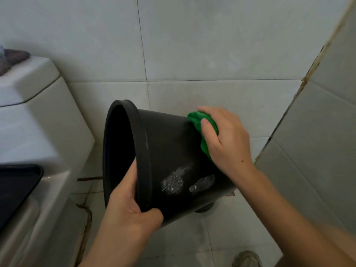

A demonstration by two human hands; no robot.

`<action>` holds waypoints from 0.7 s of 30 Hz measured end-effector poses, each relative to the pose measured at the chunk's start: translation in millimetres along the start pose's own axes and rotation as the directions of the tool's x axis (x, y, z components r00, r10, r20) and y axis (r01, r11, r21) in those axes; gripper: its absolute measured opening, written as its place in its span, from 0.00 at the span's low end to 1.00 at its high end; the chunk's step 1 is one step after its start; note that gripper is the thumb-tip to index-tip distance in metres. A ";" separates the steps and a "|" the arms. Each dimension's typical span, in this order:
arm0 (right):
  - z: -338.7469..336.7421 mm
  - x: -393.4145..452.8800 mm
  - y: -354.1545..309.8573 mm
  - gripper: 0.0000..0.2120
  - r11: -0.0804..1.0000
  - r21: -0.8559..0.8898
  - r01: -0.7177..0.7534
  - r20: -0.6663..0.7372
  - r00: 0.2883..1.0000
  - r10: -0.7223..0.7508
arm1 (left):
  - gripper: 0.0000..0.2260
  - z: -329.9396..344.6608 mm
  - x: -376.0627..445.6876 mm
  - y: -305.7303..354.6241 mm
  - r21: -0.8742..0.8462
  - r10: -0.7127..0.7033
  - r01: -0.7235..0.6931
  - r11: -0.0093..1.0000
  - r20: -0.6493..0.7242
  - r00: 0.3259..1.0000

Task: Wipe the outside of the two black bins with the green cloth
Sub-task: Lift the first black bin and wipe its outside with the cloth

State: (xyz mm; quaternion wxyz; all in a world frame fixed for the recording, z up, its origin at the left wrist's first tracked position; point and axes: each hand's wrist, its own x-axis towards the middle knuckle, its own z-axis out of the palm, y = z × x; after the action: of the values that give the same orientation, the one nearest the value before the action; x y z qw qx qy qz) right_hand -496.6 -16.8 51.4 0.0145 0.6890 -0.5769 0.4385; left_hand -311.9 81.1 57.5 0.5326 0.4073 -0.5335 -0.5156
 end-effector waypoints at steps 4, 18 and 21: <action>0.3 -13.5 -28.1 0.19 0.987 -0.005 0.159 -0.082 0.984 -0.159 | 0.39 2.2 -0.9 3.9 -0.038 0.006 -0.008 0.999 -0.041 0.999; 12.8 -38.7 -27.2 0.17 0.969 -0.039 0.245 -0.239 0.939 -0.247 | 0.36 -8.3 6.0 8.2 -0.162 0.054 -0.077 0.984 -0.140 0.989; 15.2 -50.8 -32.6 0.16 0.866 -0.076 0.494 -0.215 0.840 -0.498 | 0.34 -9.3 7.3 10.3 -0.208 0.054 -0.089 0.974 -0.168 0.984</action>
State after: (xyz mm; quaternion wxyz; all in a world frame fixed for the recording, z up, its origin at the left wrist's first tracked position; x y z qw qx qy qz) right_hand -458.8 25.9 26.3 0.1991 0.7599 -0.3771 0.4906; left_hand -302.3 74.3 67.8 0.6329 0.3684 -0.4443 -0.5161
